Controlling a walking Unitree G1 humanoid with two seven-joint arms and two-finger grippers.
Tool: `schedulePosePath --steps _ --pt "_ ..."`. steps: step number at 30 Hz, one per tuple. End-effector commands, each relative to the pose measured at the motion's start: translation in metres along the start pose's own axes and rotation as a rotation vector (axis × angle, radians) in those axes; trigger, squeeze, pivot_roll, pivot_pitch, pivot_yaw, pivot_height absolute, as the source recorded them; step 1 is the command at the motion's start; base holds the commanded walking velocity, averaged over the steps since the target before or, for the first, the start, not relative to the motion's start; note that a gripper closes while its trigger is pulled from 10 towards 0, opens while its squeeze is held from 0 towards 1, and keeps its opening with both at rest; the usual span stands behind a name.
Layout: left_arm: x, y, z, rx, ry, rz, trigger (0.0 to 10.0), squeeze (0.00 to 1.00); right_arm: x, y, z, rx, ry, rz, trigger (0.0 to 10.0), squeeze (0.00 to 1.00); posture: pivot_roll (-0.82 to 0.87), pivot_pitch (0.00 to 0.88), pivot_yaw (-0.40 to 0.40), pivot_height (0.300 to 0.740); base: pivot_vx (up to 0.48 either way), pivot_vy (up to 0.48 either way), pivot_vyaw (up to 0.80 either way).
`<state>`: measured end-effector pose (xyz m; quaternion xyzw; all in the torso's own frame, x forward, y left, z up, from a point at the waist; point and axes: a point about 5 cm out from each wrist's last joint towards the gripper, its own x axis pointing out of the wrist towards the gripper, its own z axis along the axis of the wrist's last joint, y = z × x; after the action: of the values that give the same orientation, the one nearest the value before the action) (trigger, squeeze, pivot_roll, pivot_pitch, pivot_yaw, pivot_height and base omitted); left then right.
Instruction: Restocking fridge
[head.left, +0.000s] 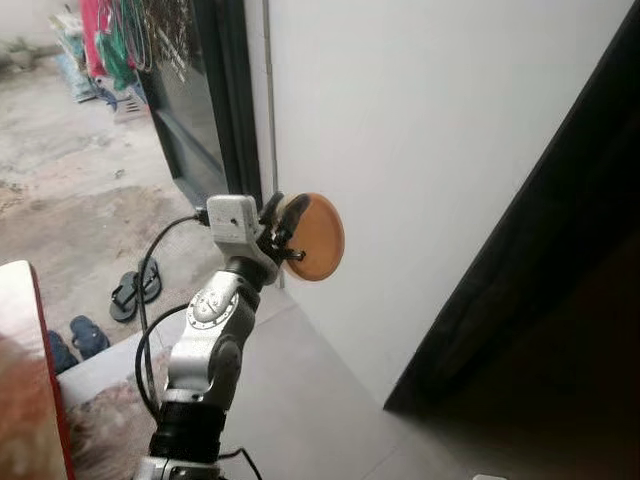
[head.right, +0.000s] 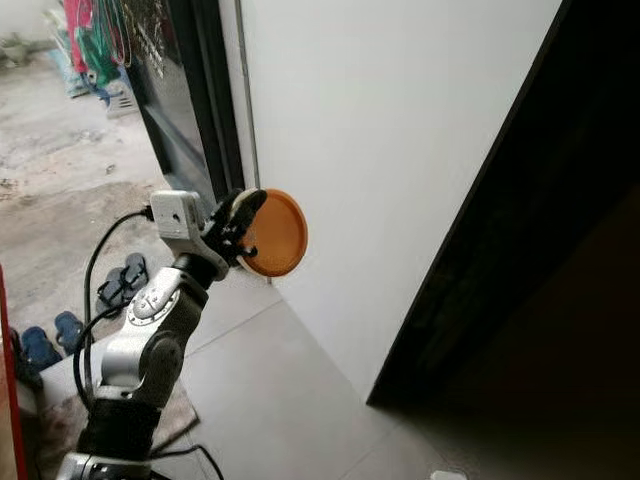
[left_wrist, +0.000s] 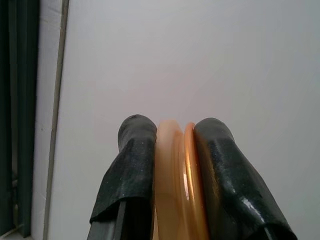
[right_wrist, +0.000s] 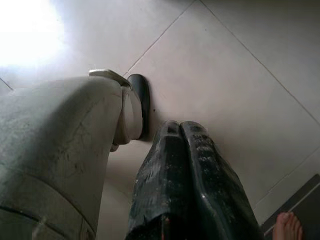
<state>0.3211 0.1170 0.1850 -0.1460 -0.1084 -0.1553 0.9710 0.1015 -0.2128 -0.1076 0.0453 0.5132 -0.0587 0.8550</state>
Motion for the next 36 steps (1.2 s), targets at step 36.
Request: schedulePosePath --steps 36 --pt "-0.126 0.133 -0.143 0.011 0.743 0.581 10.0 0.00 0.001 0.003 0.001 0.048 -0.016 -0.028 10.0 0.00 0.00 0.065 0.039 0.740 0.000 -0.040 -0.04"
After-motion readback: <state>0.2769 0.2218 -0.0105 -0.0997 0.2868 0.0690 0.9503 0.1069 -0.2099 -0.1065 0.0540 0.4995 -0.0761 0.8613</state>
